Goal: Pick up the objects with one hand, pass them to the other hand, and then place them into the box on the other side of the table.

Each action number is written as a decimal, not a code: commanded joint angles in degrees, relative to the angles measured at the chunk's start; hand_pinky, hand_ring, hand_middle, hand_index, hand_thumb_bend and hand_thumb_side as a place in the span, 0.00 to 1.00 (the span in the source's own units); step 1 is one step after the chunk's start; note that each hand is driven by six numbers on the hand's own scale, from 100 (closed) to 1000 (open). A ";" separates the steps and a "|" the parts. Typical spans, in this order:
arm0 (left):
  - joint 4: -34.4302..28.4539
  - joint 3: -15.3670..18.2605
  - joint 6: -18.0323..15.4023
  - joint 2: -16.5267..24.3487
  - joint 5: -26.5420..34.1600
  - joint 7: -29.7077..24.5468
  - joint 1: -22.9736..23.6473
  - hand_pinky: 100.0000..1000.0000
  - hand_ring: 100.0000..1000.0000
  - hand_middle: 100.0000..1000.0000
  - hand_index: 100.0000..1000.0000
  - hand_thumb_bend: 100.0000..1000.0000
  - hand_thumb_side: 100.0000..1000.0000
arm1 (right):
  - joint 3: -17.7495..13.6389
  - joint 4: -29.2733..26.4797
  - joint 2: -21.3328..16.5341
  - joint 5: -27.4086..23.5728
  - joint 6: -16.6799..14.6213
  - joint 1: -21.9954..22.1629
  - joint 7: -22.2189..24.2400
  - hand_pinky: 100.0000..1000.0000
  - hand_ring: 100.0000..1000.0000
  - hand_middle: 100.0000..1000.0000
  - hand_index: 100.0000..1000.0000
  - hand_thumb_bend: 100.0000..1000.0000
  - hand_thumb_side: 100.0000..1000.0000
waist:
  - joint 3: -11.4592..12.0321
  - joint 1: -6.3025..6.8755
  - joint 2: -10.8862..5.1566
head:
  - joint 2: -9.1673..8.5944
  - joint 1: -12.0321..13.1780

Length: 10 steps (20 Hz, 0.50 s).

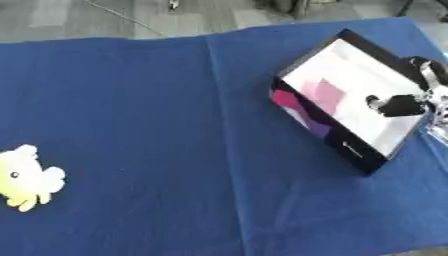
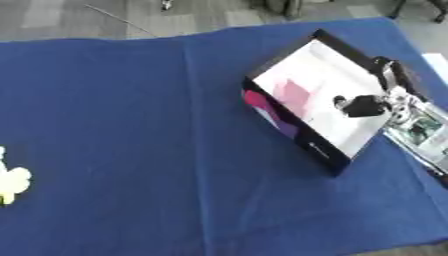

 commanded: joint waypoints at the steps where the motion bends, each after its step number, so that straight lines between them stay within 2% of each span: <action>1: -1.01 0.89 -0.18 1.70 0.08 0.15 -0.54 0.81 0.68 0.70 0.81 0.05 0.69 | -0.58 0.89 -1.87 0.26 13.09 -0.74 -14.20 0.85 0.88 0.78 0.85 0.36 0.00 | -0.02 -0.02 -0.90 | -0.79 -0.23; 3: -1.01 0.93 -0.08 1.78 -0.04 0.23 -0.41 0.81 0.68 0.69 0.81 0.06 0.69 | -0.97 -0.07 -1.72 -0.35 13.09 -0.78 -14.81 0.83 0.88 0.78 0.85 0.36 0.00 | -0.08 -0.02 -0.89 | -0.66 -0.06; 5: -1.01 1.10 0.01 2.06 -0.18 0.26 -0.18 0.81 0.68 0.69 0.81 0.05 0.69 | -2.07 -2.85 -1.57 -1.92 13.09 -0.92 -16.38 0.76 0.86 0.77 0.84 0.38 0.00 | -0.22 0.02 -0.92 | -0.36 0.78; 6: -1.01 1.22 0.11 2.42 -0.32 0.11 -0.04 0.81 0.68 0.69 0.81 0.05 0.69 | -2.91 -5.41 -1.54 -3.38 13.09 -1.03 -17.71 0.74 0.85 0.76 0.83 0.21 0.00 | -0.32 0.08 -0.96 | -0.15 1.75; 7: -1.01 1.42 0.33 2.93 -0.56 -0.22 0.08 0.81 0.68 0.70 0.81 0.05 0.69 | -3.81 -8.64 -1.58 -5.18 13.09 -0.99 -19.42 0.73 0.85 0.76 0.83 0.14 0.04 | -0.44 0.15 -1.02 | 0.06 2.69; 8: -1.01 1.69 0.56 3.44 -0.85 -0.60 0.12 0.81 0.68 0.70 0.81 0.05 0.69 | -4.51 -11.63 -1.73 -7.02 13.09 -0.68 -21.32 0.72 0.84 0.76 0.82 0.08 0.07 | -0.50 0.20 -1.07 | 0.16 3.45; 10: -1.01 2.11 1.38 4.70 -1.71 -1.98 0.17 0.81 0.70 0.71 0.82 0.06 0.68 | -5.72 -16.17 -1.91 -10.87 13.09 -0.88 -24.83 0.69 0.84 0.76 0.81 0.03 0.08 | -0.58 0.34 -1.24 | 0.51 4.72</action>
